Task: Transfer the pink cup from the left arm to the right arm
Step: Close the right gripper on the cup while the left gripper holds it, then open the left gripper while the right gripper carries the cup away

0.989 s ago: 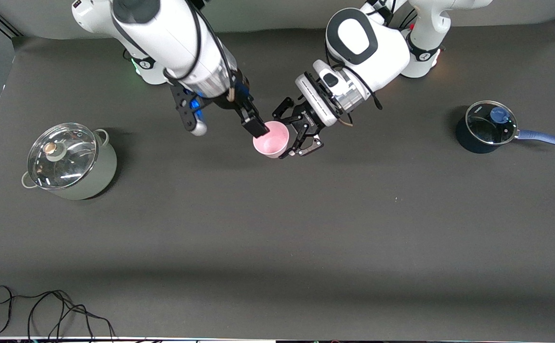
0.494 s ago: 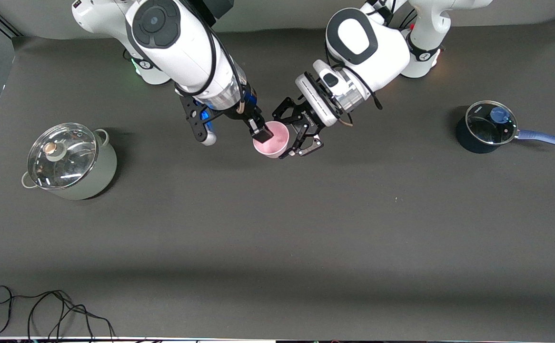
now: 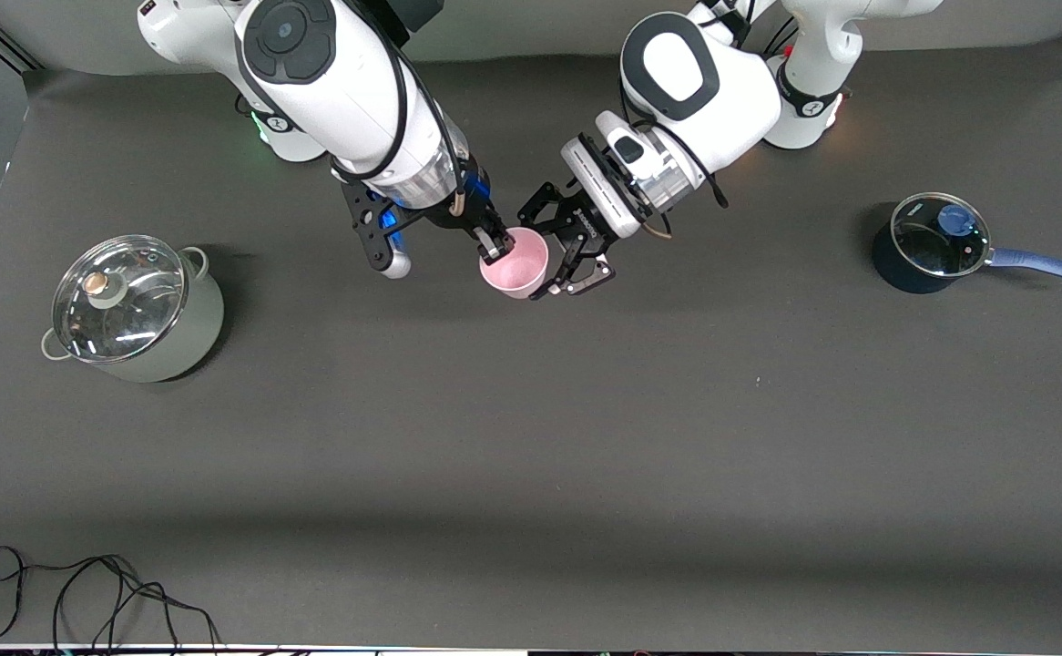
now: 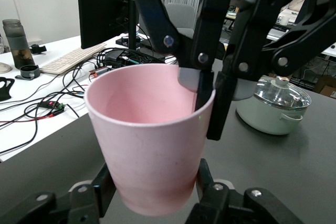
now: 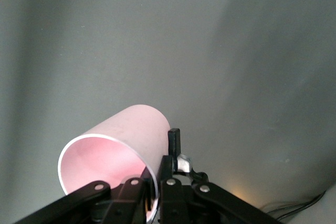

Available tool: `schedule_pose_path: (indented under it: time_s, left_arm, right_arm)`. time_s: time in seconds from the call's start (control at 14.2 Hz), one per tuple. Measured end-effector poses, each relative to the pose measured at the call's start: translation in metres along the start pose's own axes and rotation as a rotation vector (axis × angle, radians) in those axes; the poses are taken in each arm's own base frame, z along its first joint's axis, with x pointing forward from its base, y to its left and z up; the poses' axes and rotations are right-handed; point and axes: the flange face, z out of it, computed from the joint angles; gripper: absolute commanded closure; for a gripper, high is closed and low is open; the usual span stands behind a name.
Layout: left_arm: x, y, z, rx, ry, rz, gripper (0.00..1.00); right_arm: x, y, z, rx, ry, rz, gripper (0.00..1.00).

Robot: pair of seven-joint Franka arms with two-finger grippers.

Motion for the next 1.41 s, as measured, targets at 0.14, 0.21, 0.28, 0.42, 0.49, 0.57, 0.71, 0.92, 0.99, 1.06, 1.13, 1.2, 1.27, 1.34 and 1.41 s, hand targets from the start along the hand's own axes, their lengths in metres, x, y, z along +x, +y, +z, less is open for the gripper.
schedule_pose_path:
  time_s: [0.14,0.21,0.28,0.42,0.49,0.57,0.71,0.92,0.99,1.06,1.13,1.2,1.27,1.34,1.41]
  left_arm:
    - [0.000,0.000,0.000,0.000,0.000,0.001,0.35]
    - [0.000,0.000,0.000,0.000,0.000,0.001,0.17]
    - [0.000,0.000,0.000,0.001,0.000,0.001,0.02]
    - [0.001,-0.005,-0.002,0.011,0.003,-0.021,0.01]
    - [0.002,-0.007,-0.002,0.014,0.005,-0.035,0.01]
    - [0.002,-0.008,-0.002,0.015,0.007,-0.046,0.01]
    - [0.001,-0.010,-0.002,0.016,0.005,-0.059,0.01]
    - [-0.009,-0.021,0.002,0.021,-0.008,-0.088,0.01]
    - [-0.014,-0.028,0.003,0.027,-0.014,-0.101,0.01]
    - [-0.020,-0.039,0.004,0.037,-0.020,-0.118,0.01]
    - [-0.026,-0.050,0.004,0.049,-0.026,-0.134,0.01]
    - [-0.033,-0.065,0.002,0.065,-0.031,-0.152,0.01]
    - [-0.040,-0.080,0.000,0.082,-0.035,-0.171,0.01]
    - [-0.048,-0.096,-0.002,0.092,-0.038,-0.193,0.01]
    - [-0.056,-0.112,-0.003,0.087,-0.035,-0.215,0.01]
  right_arm:
    - [0.000,0.000,0.000,0.000,0.000,0.000,1.00]
    - [0.000,0.000,0.000,0.000,0.000,0.000,1.00]
    - [0.000,0.000,0.000,0.000,0.000,0.000,1.00]
    - [-0.001,0.001,0.000,-0.005,0.001,-0.001,1.00]
    - [-0.001,0.001,0.000,-0.004,0.001,-0.001,1.00]
    - [0.000,0.001,0.000,-0.004,0.001,-0.001,1.00]
    - [0.000,0.001,0.000,-0.003,0.002,-0.001,1.00]
    - [0.005,-0.001,-0.001,0.008,0.039,-0.045,1.00]
    - [0.012,-0.003,-0.002,0.009,0.049,-0.069,1.00]
    - [0.024,-0.005,-0.005,0.003,0.058,-0.091,1.00]
    - [0.043,-0.008,-0.008,-0.009,0.065,-0.114,1.00]
    - [0.066,-0.009,-0.013,-0.034,0.070,-0.145,1.00]
    - [0.091,-0.009,-0.018,-0.066,0.071,-0.178,1.00]
    - [0.115,-0.007,-0.022,-0.103,0.069,-0.213,1.00]
    - [0.138,-0.004,-0.027,-0.139,0.063,-0.262,1.00]
